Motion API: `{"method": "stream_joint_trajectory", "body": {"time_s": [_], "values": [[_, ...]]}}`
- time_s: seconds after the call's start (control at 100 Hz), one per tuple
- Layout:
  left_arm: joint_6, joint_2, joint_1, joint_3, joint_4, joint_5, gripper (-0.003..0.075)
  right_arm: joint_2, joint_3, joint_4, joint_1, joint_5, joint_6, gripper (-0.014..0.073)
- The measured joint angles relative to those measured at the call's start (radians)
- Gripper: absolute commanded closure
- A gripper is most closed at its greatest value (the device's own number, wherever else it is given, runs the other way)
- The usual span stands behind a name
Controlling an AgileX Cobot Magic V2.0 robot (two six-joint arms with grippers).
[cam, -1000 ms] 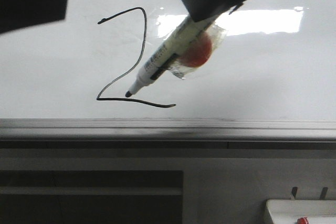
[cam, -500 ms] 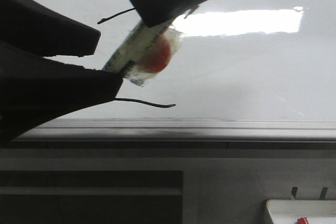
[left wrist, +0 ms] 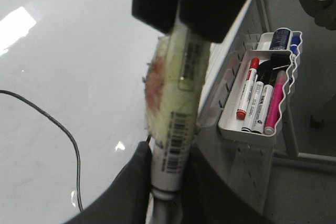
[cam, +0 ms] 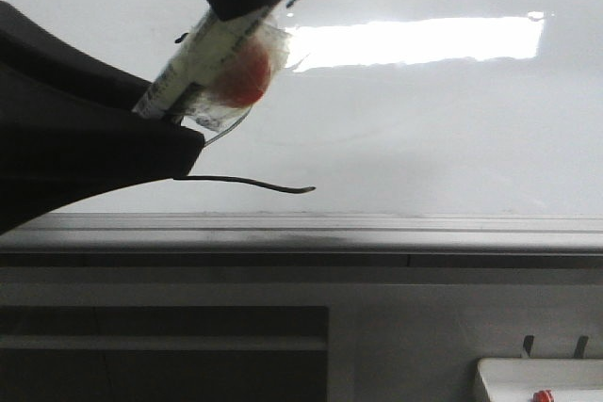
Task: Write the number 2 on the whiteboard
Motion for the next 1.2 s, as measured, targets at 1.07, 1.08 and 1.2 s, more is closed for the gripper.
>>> {"method": "stream_joint_trajectory", "body": {"time_s": [1.07, 1.08, 1.2], "values": [[-0.005, 0.163, 0.054, -0.108, -1.110, -0.036, 0.0680, -0.127, -0.002, 0.024, 0.000, -0.516, -0.002, 0.0038], [-0.005, 0.163, 0.054, -0.108, -1.110, -0.034, 0.0671, -0.127, -0.002, 0.024, 0.000, -0.516, -0.002, 0.0038], [-0.005, 0.163, 0.054, -0.109, -1.110, -0.034, 0.0448, -0.127, -0.002, 0.024, 0.000, -0.509, -0.002, 0.0039]]}}
